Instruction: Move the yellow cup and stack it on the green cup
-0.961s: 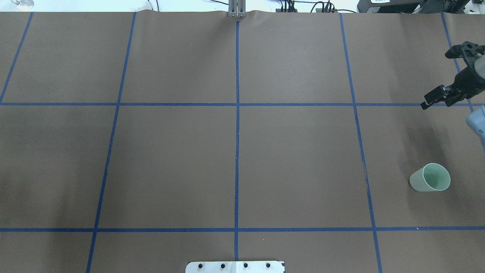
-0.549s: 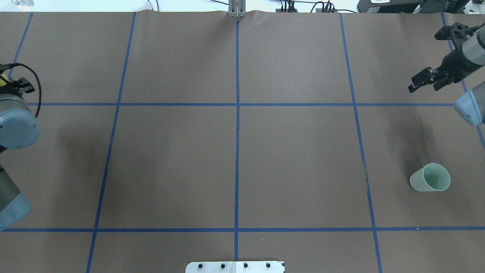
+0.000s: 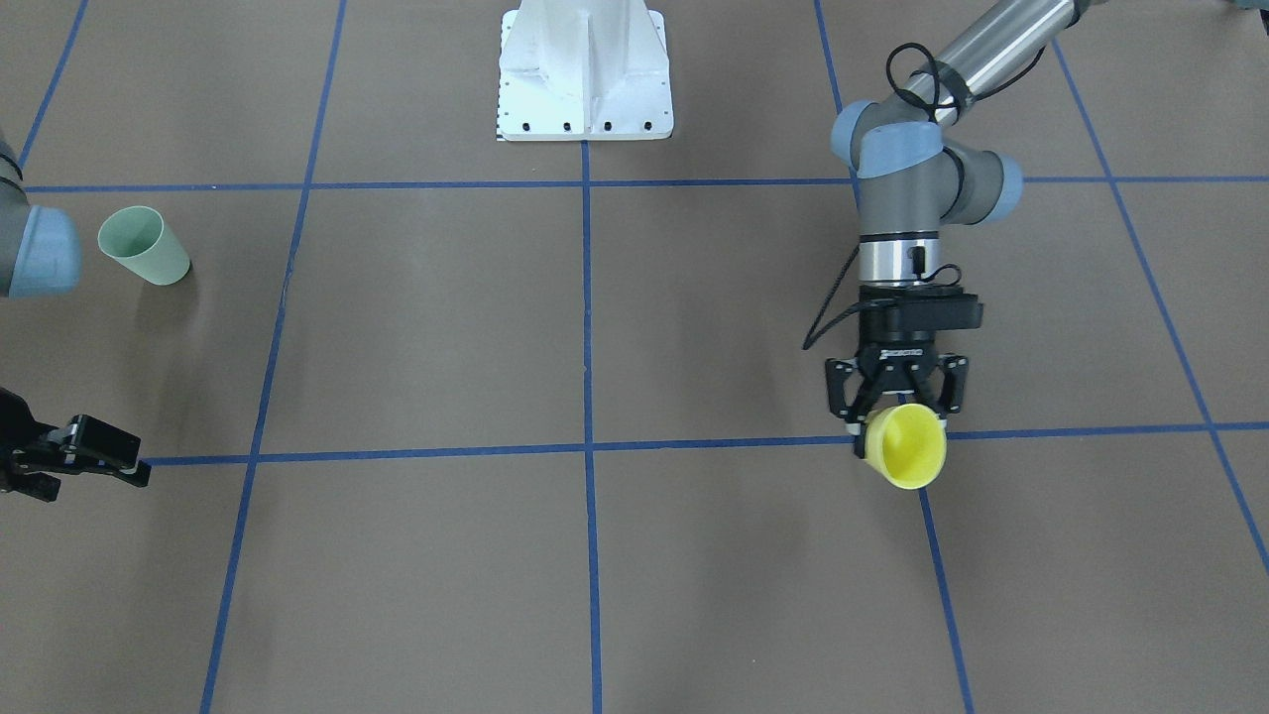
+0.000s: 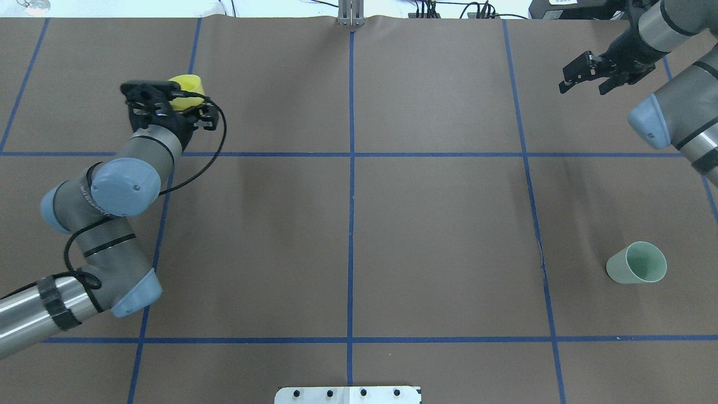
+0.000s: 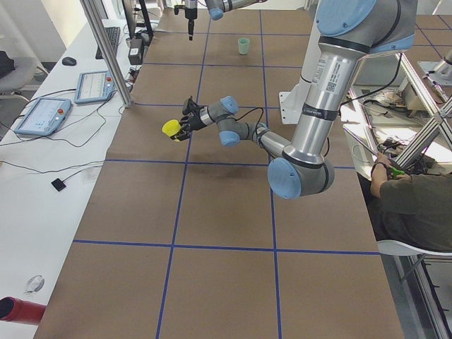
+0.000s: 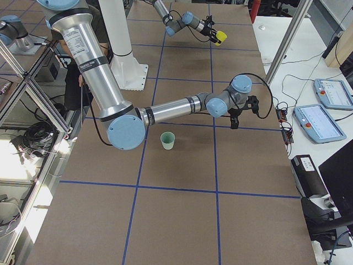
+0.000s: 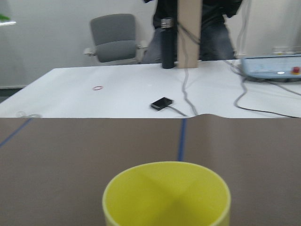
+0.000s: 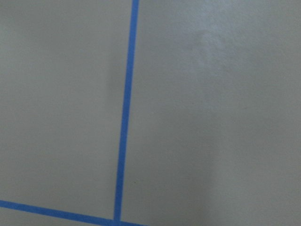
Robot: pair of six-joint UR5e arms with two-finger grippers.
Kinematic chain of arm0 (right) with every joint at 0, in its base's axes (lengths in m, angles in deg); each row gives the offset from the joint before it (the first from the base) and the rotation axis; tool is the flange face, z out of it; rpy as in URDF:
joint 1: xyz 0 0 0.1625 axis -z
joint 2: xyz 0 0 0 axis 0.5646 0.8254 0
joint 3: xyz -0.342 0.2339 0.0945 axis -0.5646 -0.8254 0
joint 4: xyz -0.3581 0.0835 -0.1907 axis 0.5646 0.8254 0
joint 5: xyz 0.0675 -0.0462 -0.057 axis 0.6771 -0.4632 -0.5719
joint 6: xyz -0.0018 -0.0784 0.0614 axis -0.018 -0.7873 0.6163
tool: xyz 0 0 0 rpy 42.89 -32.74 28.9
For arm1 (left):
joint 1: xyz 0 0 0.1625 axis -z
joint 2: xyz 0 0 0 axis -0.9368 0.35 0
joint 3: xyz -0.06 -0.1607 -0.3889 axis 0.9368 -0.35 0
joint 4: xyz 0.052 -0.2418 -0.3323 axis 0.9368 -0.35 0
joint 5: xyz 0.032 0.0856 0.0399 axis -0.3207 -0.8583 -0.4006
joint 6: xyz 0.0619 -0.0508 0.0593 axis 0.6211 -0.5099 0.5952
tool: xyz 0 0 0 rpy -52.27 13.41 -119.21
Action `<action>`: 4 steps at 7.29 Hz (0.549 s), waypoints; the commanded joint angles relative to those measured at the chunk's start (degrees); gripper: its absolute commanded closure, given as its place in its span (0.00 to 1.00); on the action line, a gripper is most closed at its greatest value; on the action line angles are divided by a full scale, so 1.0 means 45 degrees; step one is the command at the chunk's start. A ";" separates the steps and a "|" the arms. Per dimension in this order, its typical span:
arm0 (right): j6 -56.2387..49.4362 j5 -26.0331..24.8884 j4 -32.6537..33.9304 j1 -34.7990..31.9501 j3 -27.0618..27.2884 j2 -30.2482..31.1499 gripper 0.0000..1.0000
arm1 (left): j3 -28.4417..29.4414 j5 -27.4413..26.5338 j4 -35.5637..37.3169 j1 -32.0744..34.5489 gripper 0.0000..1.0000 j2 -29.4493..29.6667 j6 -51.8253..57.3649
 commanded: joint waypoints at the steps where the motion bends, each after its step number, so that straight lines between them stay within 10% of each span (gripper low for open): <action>1: 0.1878 -0.0501 -0.0027 0.0945 0.0380 -0.1018 0.00 | 0.1756 0.2134 -0.2445 -0.0232 0.45 0.2102 0.2403; 4: 0.1961 -0.0445 0.0012 0.1786 0.1043 -0.1470 0.00 | 0.2674 0.5955 -0.3989 -0.0506 0.46 0.3547 0.6348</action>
